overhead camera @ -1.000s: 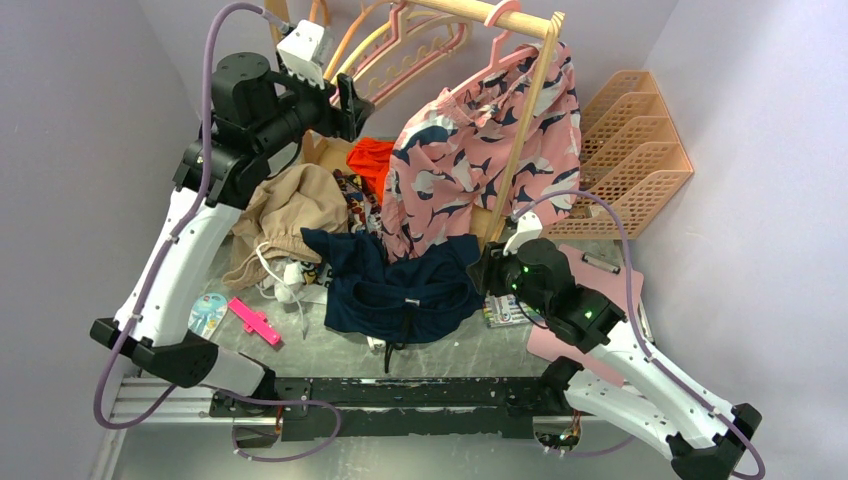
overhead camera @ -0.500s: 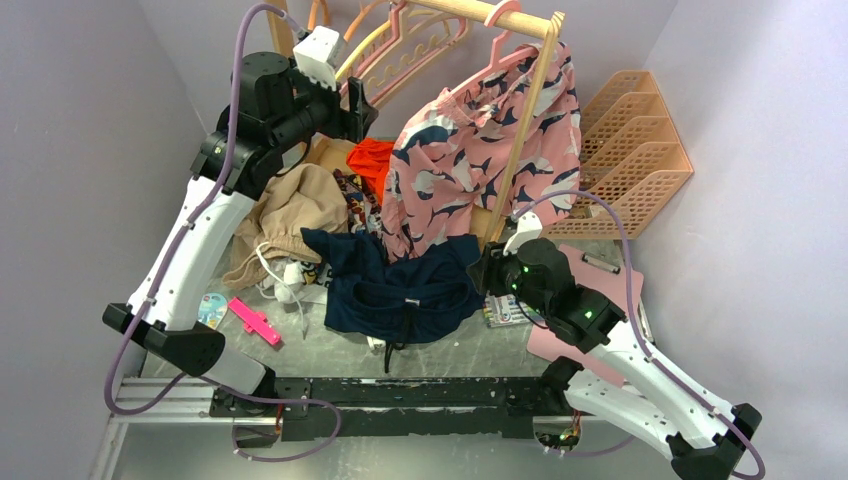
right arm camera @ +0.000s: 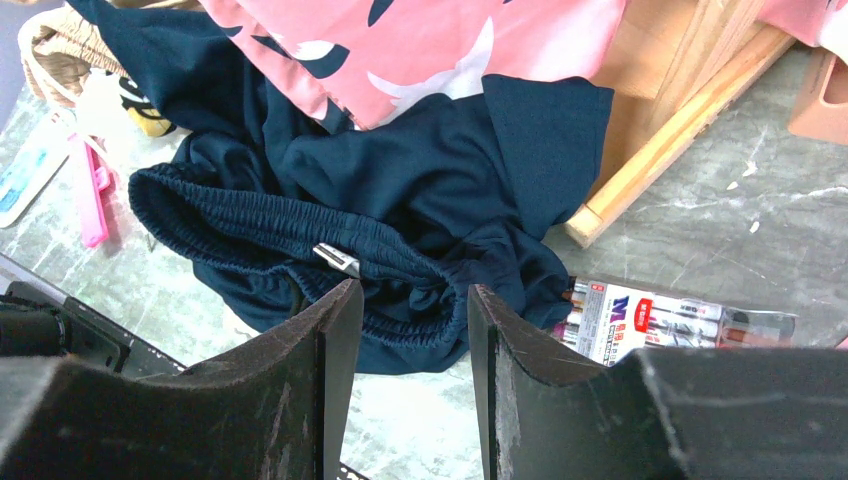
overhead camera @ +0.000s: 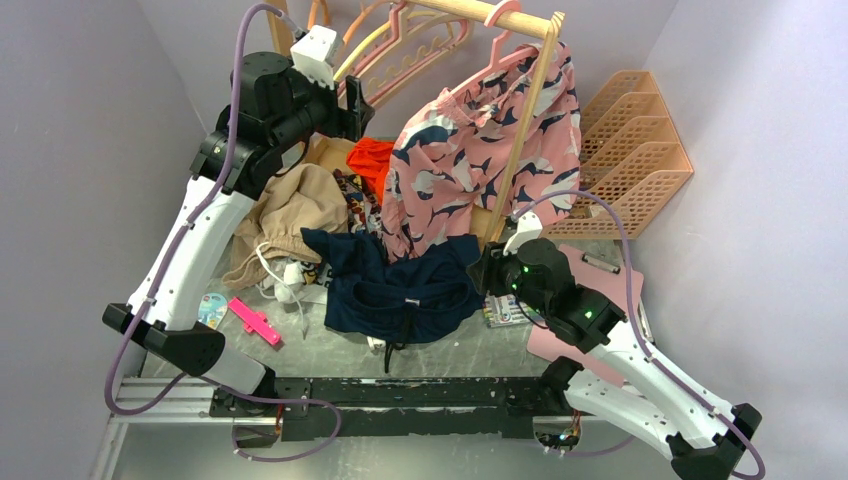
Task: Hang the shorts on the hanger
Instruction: Pick up the hanger from the clothesline.
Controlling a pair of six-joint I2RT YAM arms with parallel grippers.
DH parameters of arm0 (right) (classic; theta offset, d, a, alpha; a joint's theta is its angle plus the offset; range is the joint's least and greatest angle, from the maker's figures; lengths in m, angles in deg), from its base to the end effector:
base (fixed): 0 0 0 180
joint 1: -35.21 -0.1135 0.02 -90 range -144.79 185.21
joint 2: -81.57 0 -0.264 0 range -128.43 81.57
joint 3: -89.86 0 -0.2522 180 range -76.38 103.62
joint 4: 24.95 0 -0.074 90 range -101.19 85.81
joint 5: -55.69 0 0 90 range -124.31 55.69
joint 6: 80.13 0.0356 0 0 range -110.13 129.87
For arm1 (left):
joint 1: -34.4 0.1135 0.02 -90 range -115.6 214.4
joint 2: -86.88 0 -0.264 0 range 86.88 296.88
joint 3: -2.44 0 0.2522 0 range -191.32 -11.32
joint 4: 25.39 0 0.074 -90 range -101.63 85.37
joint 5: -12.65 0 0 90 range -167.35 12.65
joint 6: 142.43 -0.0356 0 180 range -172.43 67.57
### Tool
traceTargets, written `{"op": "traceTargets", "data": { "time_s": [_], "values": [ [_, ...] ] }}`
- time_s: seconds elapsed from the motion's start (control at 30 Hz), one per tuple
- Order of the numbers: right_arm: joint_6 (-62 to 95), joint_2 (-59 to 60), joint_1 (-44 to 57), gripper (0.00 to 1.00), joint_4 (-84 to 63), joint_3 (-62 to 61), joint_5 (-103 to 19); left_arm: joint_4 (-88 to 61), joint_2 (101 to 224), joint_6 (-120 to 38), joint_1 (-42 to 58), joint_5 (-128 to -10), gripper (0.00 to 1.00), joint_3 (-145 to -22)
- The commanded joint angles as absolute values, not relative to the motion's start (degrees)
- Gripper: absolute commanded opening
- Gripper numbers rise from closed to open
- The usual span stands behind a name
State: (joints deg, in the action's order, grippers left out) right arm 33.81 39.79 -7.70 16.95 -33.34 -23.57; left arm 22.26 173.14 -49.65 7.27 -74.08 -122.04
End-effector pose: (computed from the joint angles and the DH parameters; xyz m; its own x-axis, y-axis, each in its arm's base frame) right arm 0.1246 0.1067 0.3055 -0.5247 0.0566 -0.8494 -0.3657 0.8860 0.2849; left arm 0.2741 -0.1427 0.5150 -0.1702 0.0328 -0.9849 0.4977 0.8655 -0.0572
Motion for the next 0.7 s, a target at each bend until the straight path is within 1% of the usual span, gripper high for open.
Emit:
{"op": "traceTargets", "data": {
  "time_s": [0.0,0.43,0.67],
  "values": [
    [33.49,40.39,-7.49,0.47,16.38,-32.70,-23.59,22.39,172.66,-50.26,7.77,-76.21,0.82,-122.67],
    [33.48,39.98,-7.40,0.47,15.84,-32.97,-23.85,22.73,173.30,-50.98,7.86,-76.54,0.85,-122.20],
    [33.48,39.90,-7.45,0.47,15.63,-32.97,-23.94,24.10,175.56,-51.12,7.95,-73.22,0.87,-123.51]
  ]
}}
